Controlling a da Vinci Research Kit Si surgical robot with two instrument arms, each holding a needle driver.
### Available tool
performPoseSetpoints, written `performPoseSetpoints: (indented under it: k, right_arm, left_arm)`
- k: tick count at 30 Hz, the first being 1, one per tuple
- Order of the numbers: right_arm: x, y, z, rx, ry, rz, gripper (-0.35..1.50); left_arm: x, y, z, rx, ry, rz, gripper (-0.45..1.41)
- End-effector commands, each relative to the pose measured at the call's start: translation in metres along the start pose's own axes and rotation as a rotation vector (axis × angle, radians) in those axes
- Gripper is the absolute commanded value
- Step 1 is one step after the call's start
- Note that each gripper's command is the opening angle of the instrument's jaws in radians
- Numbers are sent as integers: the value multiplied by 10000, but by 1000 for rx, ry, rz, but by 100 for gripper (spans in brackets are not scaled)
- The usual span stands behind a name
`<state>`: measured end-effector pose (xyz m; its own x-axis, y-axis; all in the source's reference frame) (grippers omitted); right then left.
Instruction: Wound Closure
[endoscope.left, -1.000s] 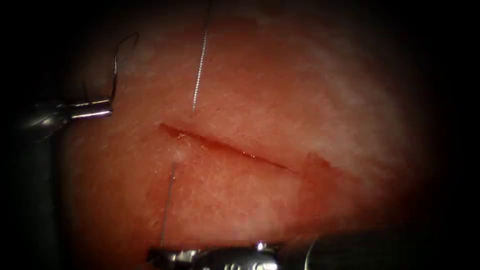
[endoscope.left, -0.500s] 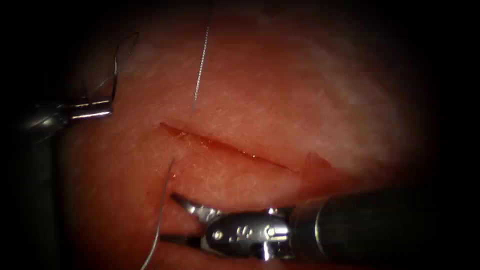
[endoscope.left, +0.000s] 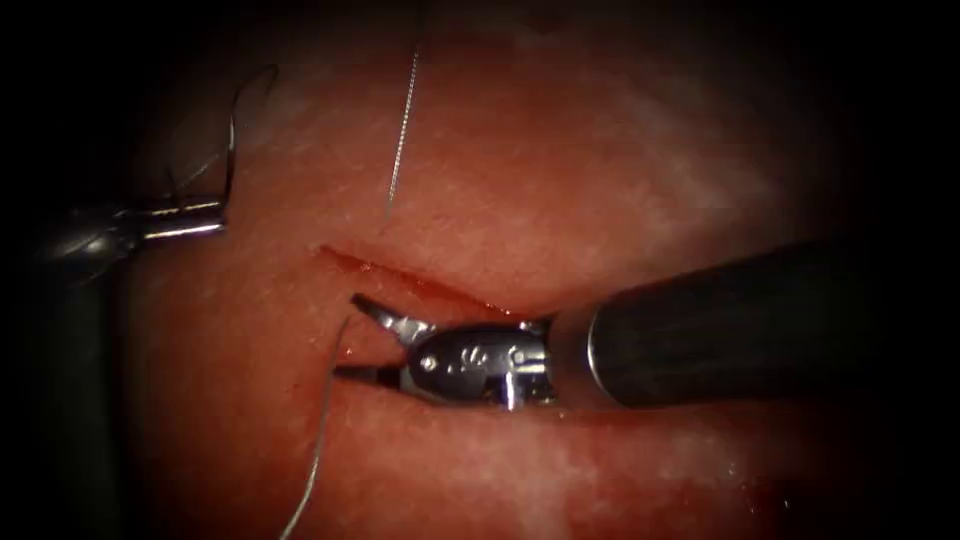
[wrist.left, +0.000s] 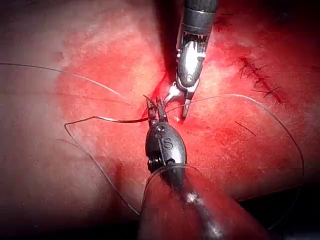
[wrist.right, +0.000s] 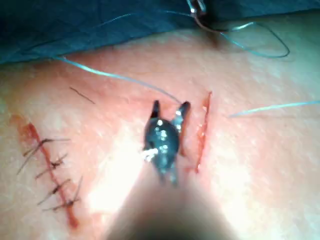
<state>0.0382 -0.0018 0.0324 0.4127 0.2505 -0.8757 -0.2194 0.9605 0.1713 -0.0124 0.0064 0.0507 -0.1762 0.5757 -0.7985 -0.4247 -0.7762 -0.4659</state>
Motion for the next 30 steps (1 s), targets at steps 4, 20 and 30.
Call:
performPoseSetpoints:
  k: [4,20,30]
  right_arm:
    - [-10,-6,19,76,-12,8,-35]
    - [52,-72,-45,145,-37,20,-35]
    - [122,-133,-76,190,19,27,-35]
  left_arm:
    - [-10,10,3,-3,-3,-5,-45]
    - [-10,10,5,-5,-5,-4,-45]
    - [-10,10,5,-4,-5,-4,-45]
